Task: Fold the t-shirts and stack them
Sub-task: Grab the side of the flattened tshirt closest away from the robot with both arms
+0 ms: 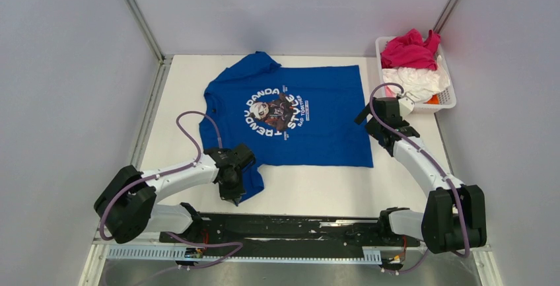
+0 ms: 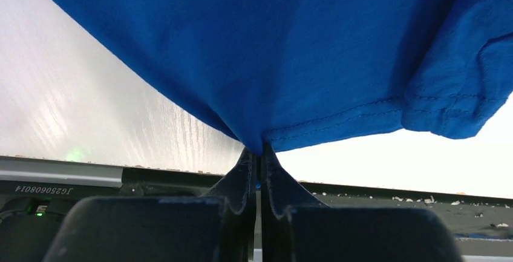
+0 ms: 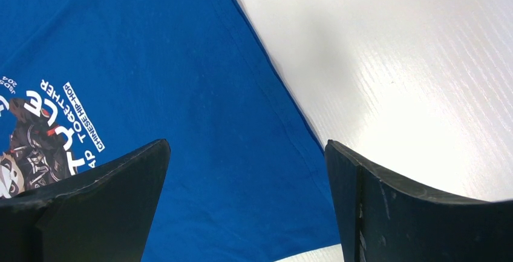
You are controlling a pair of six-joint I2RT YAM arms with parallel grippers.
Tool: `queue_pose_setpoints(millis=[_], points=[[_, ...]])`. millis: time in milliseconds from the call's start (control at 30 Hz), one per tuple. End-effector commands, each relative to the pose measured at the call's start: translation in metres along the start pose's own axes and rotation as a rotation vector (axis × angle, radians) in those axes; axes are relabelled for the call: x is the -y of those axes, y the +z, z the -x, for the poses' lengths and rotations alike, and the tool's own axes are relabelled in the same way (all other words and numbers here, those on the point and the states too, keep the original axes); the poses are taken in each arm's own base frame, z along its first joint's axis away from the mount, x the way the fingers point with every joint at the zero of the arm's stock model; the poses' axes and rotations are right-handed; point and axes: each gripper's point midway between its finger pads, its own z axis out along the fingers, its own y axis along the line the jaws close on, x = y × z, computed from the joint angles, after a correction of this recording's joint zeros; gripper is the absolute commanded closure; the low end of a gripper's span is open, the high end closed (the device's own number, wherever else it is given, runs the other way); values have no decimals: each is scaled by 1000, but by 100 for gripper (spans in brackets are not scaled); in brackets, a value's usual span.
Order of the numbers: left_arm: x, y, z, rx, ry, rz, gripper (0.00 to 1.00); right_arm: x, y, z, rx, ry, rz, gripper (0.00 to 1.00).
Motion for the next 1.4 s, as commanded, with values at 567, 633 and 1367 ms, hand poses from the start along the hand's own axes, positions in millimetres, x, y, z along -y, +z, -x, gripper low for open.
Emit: queue_pose_setpoints(millis=[567,633,1367], points=[[-20,-49,-27,-8,19,-87,100,72,-50,-93,-203,200,-99,4],[-13,-52,-26,0,30,-132,100,77,-49,-95,-196,206,-116,6],[19,-72,-10,101,55,-330,100,80,-8,-119,-253,152,-160,66]])
